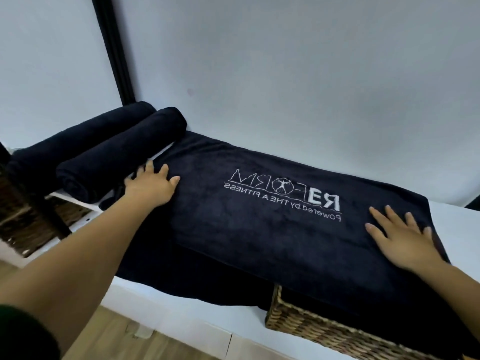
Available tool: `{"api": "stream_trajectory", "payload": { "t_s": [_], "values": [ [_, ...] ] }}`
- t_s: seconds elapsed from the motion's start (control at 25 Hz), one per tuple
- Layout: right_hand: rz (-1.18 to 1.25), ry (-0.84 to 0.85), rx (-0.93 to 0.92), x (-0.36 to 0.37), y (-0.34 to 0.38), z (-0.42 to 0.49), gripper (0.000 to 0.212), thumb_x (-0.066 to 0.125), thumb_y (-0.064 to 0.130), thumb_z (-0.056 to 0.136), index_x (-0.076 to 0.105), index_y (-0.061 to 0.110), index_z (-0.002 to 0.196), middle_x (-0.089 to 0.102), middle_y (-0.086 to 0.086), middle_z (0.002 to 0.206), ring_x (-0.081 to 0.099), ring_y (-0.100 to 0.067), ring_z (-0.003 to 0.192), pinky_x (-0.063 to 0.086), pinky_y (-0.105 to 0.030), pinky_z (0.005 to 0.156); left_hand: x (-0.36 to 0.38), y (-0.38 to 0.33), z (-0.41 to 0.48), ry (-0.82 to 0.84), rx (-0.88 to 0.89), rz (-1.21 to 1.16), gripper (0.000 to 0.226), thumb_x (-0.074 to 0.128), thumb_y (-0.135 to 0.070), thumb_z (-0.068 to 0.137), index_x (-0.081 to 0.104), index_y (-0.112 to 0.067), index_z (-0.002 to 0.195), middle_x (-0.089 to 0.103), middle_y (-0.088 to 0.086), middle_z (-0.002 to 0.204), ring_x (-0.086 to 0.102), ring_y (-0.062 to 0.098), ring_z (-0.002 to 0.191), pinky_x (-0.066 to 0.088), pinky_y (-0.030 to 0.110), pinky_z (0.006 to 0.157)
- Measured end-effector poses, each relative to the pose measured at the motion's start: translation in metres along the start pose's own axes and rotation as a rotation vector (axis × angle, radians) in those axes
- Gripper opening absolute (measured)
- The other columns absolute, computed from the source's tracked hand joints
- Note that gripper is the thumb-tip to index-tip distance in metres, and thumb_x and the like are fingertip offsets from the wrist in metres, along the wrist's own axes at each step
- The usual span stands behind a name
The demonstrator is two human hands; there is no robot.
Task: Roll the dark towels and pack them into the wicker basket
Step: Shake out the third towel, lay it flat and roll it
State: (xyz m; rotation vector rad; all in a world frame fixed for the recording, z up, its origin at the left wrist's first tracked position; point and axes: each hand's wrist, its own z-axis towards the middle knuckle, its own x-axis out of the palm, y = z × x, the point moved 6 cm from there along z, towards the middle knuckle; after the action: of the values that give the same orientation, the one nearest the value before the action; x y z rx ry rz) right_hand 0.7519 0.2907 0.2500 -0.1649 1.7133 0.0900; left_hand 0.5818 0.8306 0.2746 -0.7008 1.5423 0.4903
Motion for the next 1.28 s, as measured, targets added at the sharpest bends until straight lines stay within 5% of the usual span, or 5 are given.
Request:
{"api": "stream_trajectory", "payload": {
  "t_s": [0.44, 0.64, 0.88, 1.0, 1.28],
  "values": [
    [-0.178, -0.158, -1.162, -0.031, 0.072, 0.053, 0.064, 0.039, 0.044, 0.090, 0.038, 0.026, 0.152, 0.029, 0.002, 0.163, 0.013, -0.019, 0.154, 0.016, -0.055, 0.121, 0.038, -0.076, -0.048, -0.037, 0.033, 0.026, 0.079, 0.010, -0.081, 0.086, 0.008, -0.045, 0.156, 0.000, -0.004, 0.167, -0.008, 0.029, 0.153, -0.008, 0.066, 0.116],
    [0.006, -0.025, -1.217, -0.018, 0.081, 0.068, 0.072, 0.022, 0.060, 0.086, 0.022, 0.038, 0.155, 0.004, 0.017, 0.164, -0.008, -0.005, 0.153, -0.004, -0.039, 0.125, 0.021, -0.165, -0.107, -0.179, -0.086, -0.019, 0.057, 0.027, -0.047, 0.103, 0.031, -0.018, 0.152, 0.021, 0.006, 0.164, 0.010, 0.030, 0.152, 0.006, 0.062, 0.119],
    [0.573, 0.073, -1.246, -0.038, 0.062, 0.082, 0.046, 0.057, 0.043, 0.085, 0.065, 0.023, 0.126, 0.052, 0.005, 0.146, 0.039, -0.007, 0.142, 0.029, -0.038, 0.121, 0.081, -0.413, -0.275, 0.044, 0.214, -0.153, 0.088, 0.028, -0.063, 0.093, 0.035, 0.005, 0.148, 0.027, 0.025, 0.158, 0.015, 0.044, 0.149, 0.015, 0.065, 0.116],
    [0.256, 0.039, -1.544, -0.037, 0.009, 0.088, 0.053, 0.056, 0.049, 0.093, 0.060, 0.016, 0.135, 0.043, -0.004, 0.154, 0.033, -0.016, 0.147, 0.029, -0.042, 0.121, 0.082, -0.429, -0.297, 0.019, 0.324, -0.133, 0.086, 0.043, -0.069, 0.071, 0.072, 0.000, 0.113, 0.066, 0.024, 0.119, 0.064, 0.042, 0.105, 0.057, 0.049, 0.081],
    [-0.175, -0.133, -1.752, -0.054, -0.071, 0.143, 0.051, 0.056, 0.022, 0.091, 0.056, 0.007, 0.140, 0.043, -0.015, 0.154, 0.040, -0.030, 0.144, 0.042, -0.048, 0.110, 0.080, -0.445, -0.315, 0.028, 0.345, -0.022, 0.022, 0.055, -0.008, 0.063, 0.069, 0.007, 0.070, 0.056, 0.022, 0.070, 0.039, 0.029, 0.042, 0.018, 0.028, 0.045]
  ]
}}
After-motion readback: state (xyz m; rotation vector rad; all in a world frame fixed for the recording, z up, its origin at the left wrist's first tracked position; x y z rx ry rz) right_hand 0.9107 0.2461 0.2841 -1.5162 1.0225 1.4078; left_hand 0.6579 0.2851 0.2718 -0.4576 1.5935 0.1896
